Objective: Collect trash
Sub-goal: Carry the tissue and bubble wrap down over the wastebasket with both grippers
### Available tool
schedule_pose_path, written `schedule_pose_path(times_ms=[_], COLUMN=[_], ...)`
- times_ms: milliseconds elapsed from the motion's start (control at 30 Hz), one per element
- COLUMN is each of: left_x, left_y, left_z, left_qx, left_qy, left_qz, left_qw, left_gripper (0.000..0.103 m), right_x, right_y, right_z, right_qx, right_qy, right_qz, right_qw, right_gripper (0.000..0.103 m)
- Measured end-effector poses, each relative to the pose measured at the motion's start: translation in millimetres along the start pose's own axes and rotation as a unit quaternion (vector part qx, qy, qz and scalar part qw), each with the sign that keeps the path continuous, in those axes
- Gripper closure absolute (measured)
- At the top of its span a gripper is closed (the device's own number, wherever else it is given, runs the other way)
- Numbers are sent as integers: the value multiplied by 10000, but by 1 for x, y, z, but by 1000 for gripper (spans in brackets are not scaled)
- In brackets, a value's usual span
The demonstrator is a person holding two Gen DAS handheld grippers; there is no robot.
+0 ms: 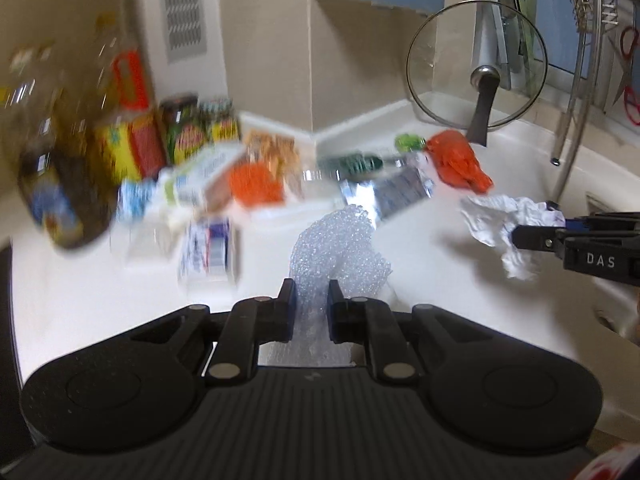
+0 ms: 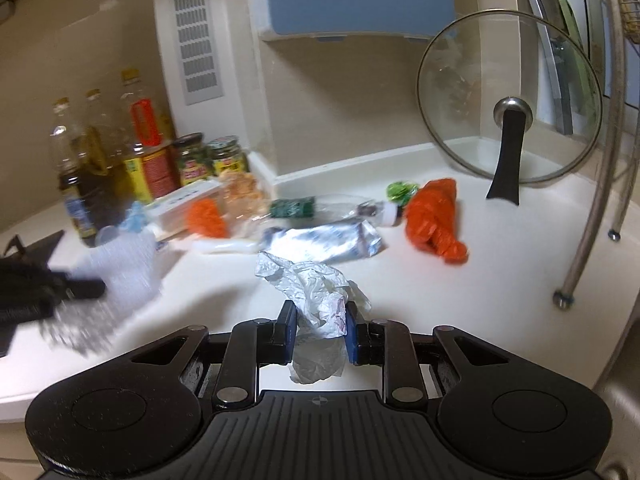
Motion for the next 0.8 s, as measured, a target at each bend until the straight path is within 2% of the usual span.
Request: schedule_pose_path(times_ms=[200,400,600,800], left_x=[6,9,16,21], left_y=[56,102,134,155], left_z=[-29,-39,-36,-21], left_qx=[-249,-544,-844,-1111], left_qy=[79,198,216,189], left_qz=[-334,-536,-704,-1024], left_qw=[9991,9969,9937,9883], left_gripper=[89,89,89,89], right_x=[-33,-56,-66,-70], right_y=[37,84,125,143], right_z=[-46,-69,-74,-57], right_qx=[-127,-471,-920,-1269], right_qy=[-188,-198,-169,-274], right_qz=[0,-7,-166,-431], right_qw=[9997,9987,9955,9906], right_gripper=[78,78,78,78])
Point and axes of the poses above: each gripper's, at about its wrist camera, not at the fingertips, and z roughly the way its jaws point, x to its right, y to its underside, the point moved 3 cm from there along z, roughly the way its jaws point, and after that the axes turned 11 degrees about y, right-handed, at the moved point
